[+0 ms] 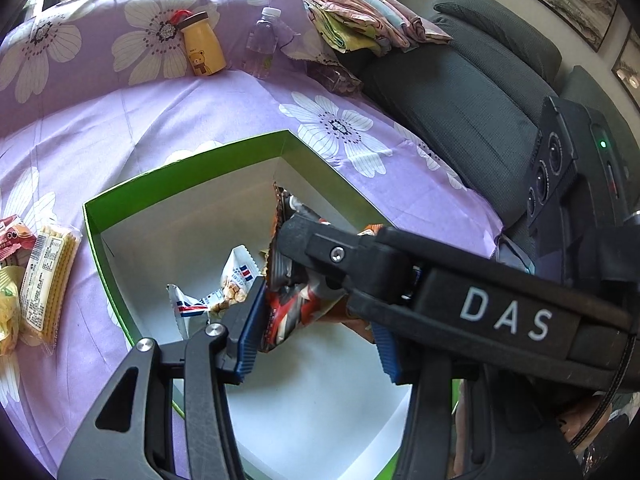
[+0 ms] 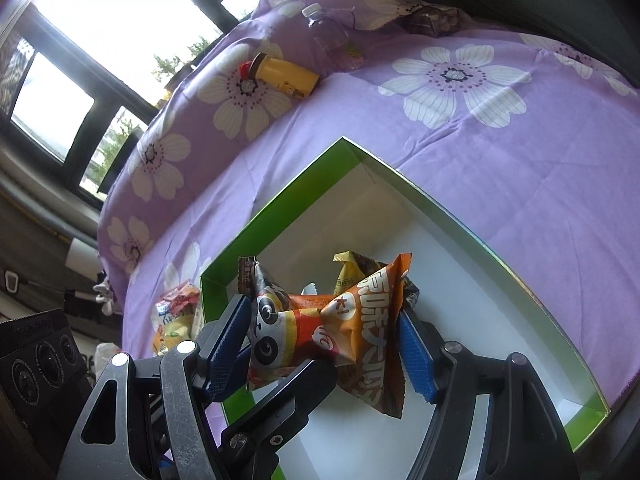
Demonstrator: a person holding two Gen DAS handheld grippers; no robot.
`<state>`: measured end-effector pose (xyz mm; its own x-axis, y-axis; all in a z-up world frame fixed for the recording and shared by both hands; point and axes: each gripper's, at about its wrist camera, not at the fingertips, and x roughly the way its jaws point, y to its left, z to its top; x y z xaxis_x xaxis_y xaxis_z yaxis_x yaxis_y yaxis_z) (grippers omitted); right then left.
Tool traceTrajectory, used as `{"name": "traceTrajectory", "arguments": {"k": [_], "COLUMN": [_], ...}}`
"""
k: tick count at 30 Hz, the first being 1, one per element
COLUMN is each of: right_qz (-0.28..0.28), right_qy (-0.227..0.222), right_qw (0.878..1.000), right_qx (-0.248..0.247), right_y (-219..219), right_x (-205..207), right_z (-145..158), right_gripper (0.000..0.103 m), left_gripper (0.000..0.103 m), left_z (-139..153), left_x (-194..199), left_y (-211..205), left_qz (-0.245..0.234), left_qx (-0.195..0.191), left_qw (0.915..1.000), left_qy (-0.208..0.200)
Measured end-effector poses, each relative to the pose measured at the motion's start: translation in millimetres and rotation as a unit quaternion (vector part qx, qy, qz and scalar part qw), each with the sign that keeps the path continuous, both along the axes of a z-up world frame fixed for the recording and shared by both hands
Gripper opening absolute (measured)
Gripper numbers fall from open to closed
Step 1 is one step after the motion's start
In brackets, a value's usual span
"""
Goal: Organize snacks
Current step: 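Carry the panda-print bag with the right tool over the green box, then lower the panda-print bag into the green box and open the right tool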
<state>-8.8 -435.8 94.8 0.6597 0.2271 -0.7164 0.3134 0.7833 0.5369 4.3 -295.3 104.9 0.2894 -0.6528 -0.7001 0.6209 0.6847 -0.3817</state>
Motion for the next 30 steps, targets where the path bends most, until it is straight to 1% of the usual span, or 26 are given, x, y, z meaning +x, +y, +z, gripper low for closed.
{"name": "traceTrajectory", "arguments": {"k": [15,21,27,30], "right_qz": [-0.008,-0.004,0.008,0.016], "right_qy": [0.007,0.004,-0.002,-0.008], "right_qw": [1.0,1.0,1.0,1.0], "right_qx": [0.017,0.012,0.01,0.011], "right_y": [-9.5,-6.2,-1.6,2.9], "right_x": [1.1,0.8,8.2,16.7], "right_z": [-8.8,-5.9,-2.3,0.2], "right_gripper": [0.073,0.073,0.073,0.073], "left_gripper": [0.048,0.048,0.047,0.047], "left_z": [-6.5,-4.5,-5.8,-2.7], "left_x": [6.7,4.4,15.6,22.2], "left_y": [-5.9,-5.5,5.1,9.7], "left_qz": [0.001,0.004,0.026,0.038], "left_qx": [0.005,0.011,0.003,0.002], "left_qw": [0.9999,0.9999,0.9995,0.9991], "left_qy": [0.012,0.003,0.018,0.016]}}
